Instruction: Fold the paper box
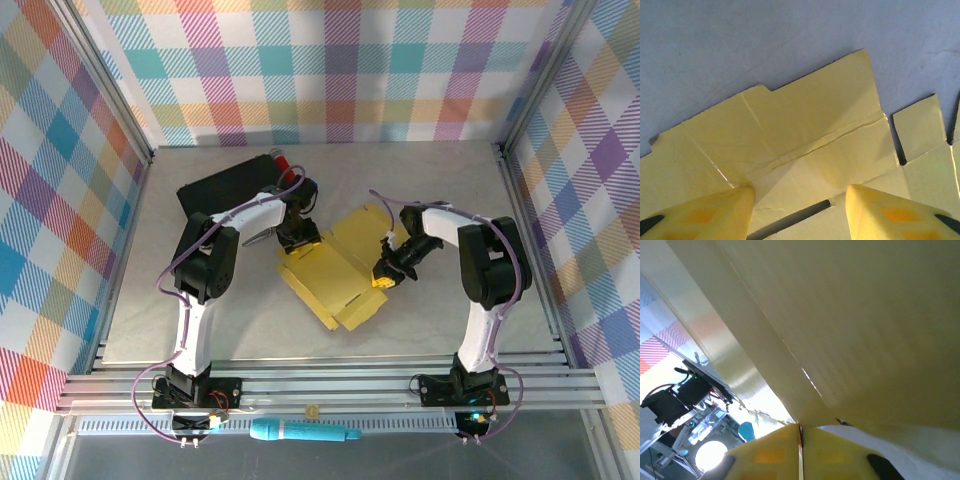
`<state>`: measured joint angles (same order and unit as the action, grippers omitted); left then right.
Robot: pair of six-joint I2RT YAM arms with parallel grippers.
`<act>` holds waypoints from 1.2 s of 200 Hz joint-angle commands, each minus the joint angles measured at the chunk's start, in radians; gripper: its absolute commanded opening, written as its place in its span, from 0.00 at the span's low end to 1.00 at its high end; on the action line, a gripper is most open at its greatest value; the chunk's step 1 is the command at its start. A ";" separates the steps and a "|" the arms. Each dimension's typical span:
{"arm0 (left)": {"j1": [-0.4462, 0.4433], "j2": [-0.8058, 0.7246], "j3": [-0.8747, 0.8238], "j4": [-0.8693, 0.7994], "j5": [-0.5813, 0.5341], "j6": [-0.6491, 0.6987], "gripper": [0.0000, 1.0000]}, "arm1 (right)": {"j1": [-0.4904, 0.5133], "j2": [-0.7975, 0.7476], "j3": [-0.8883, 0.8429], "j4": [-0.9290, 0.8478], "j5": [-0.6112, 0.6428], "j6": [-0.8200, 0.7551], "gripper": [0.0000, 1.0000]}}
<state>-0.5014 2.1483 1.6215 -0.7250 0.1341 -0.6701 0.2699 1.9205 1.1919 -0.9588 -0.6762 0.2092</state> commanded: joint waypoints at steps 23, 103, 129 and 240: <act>-0.005 0.043 0.021 0.012 0.011 -0.028 0.53 | 0.007 -0.052 -0.003 0.062 -0.103 0.073 0.00; 0.020 -0.351 -0.107 -0.083 -0.035 -0.193 0.79 | 0.006 -0.056 0.033 0.104 -0.144 0.197 0.00; 0.021 -0.520 -0.360 0.030 0.073 -0.304 0.79 | 0.006 -0.048 0.044 0.127 -0.170 0.229 0.00; -0.026 -0.723 -0.947 0.752 0.188 -0.739 0.83 | 0.005 -0.023 0.090 0.129 -0.200 0.275 0.00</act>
<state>-0.5083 1.4464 0.7414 -0.2245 0.3180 -1.2797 0.2699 1.8828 1.2491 -0.8265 -0.8402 0.4694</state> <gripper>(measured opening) 0.825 0.065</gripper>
